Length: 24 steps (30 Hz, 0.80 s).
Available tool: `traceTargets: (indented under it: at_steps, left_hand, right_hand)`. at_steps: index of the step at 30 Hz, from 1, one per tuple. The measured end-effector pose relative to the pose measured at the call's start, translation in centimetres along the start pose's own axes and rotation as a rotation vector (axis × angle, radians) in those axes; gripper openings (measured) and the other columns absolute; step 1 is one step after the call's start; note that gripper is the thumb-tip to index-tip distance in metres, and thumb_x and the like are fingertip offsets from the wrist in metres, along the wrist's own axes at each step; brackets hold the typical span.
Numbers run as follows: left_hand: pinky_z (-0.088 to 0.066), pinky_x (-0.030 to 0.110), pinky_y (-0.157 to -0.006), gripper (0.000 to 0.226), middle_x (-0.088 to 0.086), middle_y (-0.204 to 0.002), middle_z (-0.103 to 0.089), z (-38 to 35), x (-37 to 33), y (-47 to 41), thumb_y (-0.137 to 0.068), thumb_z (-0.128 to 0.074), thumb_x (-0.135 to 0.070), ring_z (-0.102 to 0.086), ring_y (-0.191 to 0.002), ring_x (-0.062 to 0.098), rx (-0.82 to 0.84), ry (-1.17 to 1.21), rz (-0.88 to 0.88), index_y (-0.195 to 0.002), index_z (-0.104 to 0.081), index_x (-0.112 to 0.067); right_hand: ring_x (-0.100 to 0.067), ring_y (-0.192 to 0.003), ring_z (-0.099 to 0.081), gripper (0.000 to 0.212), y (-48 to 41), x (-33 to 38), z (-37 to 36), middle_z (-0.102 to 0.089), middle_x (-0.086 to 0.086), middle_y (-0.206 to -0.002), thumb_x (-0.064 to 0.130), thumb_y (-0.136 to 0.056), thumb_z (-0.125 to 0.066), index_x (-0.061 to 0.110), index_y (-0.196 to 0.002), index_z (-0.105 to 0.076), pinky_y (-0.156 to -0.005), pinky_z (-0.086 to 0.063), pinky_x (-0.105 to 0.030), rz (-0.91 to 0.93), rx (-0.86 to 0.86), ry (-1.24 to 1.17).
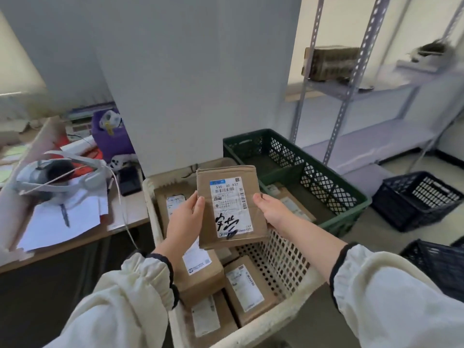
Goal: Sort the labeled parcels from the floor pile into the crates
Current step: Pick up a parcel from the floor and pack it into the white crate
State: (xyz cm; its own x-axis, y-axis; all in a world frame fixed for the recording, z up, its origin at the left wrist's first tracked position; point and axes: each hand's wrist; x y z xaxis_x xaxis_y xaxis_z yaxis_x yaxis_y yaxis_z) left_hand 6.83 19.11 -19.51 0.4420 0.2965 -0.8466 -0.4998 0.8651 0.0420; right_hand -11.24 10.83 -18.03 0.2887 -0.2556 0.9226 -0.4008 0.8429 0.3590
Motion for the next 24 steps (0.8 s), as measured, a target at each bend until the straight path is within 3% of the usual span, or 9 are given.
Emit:
traceTargets:
  at_steps: [2,6,10,12,17,21,24]
  left_hand:
    - [-0.049,0.031,-0.078,0.042,-0.006,-0.108,-0.061,-1.7,0.2,-1.9,-0.101,-0.032,-0.042,-0.058,-0.095,0.014,-0.025,-0.020,0.034,-0.138,-0.045,-0.029]
    - [-0.049,0.035,-0.093,0.043,-0.004,-0.125,-0.061,-5.3,1.5,-2.7,-0.100,-0.034,-0.044,-0.058,-0.111,0.017,-0.030,-0.046,0.197,-0.139,-0.045,-0.030]
    - [-0.048,0.031,-0.090,0.042,-0.005,-0.127,-0.061,-7.8,4.2,0.1,-0.099,-0.035,-0.043,-0.056,-0.110,0.015,0.001,-0.107,0.361,-0.138,-0.047,-0.030]
    - [-0.047,0.027,-0.084,0.041,-0.007,-0.122,-0.062,-8.4,5.6,2.3,-0.100,-0.036,-0.041,-0.057,-0.103,0.011,0.012,-0.107,0.445,-0.137,-0.048,-0.028]
    - [-0.048,0.023,-0.089,0.039,-0.013,-0.121,-0.062,-8.5,8.6,7.7,-0.099,-0.039,-0.039,-0.058,-0.105,0.005,0.029,-0.013,0.616,-0.136,-0.049,-0.031]
    - [-0.048,0.028,-0.095,0.040,-0.014,-0.124,-0.062,-8.0,9.9,9.5,-0.099,-0.040,-0.038,-0.057,-0.110,0.006,0.027,-0.028,0.664,-0.138,-0.046,-0.034]
    - [-0.047,0.023,-0.090,0.037,-0.012,-0.121,-0.063,-7.7,9.9,9.8,-0.100,-0.040,-0.033,-0.058,-0.106,0.005,0.023,-0.054,0.664,-0.136,-0.049,-0.032]
  right_hand:
    - [-0.023,-0.115,-0.057,0.042,-2.6,-0.4,1.2,-0.057,-0.007,-0.132,0.035,-0.101,-0.036,0.013,-0.136,-0.047,-0.099,-0.045,-0.037,-0.005,0.032,0.026]
    - [-0.019,-0.107,-0.058,0.044,-6.4,-3.2,3.5,-0.059,-0.001,-0.128,0.041,-0.101,-0.035,0.021,-0.139,-0.042,-0.090,-0.049,-0.036,-0.133,0.155,0.105]
    - [-0.019,-0.119,-0.055,0.044,-8.0,-7.8,4.3,-0.060,0.003,-0.129,0.044,-0.099,-0.035,0.024,-0.137,-0.046,-0.105,-0.041,-0.042,-0.304,0.340,0.214]
    - [-0.016,-0.114,-0.055,0.039,-7.1,-9.3,4.0,-0.059,0.005,-0.128,0.041,-0.101,-0.033,0.024,-0.134,-0.047,-0.097,-0.044,-0.034,-0.365,0.441,0.239]
    - [-0.010,-0.099,-0.060,0.035,-5.0,-13.3,2.9,-0.062,0.014,-0.112,0.038,-0.101,-0.035,0.025,-0.130,-0.050,-0.073,-0.050,-0.023,-0.446,0.597,0.314]
    - [-0.008,-0.100,-0.061,0.032,-3.9,-14.9,1.6,-0.064,0.017,-0.106,0.035,-0.101,-0.036,0.027,-0.129,-0.051,-0.078,-0.052,-0.022,-0.475,0.613,0.285]
    - [-0.009,-0.110,-0.057,0.035,-3.8,-15.2,0.8,-0.062,0.015,-0.114,0.032,-0.102,-0.036,0.026,-0.134,-0.048,-0.089,-0.049,-0.026,-0.466,0.633,0.278]
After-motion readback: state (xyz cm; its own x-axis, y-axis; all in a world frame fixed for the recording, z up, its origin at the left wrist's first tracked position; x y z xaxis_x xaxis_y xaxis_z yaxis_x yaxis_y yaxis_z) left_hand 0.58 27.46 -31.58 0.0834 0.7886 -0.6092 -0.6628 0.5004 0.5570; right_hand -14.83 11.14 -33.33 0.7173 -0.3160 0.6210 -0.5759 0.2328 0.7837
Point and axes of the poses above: each hand's wrist, its own y-axis away from the middle knuckle, its own z-axis out of the back of the hand, x = y × z
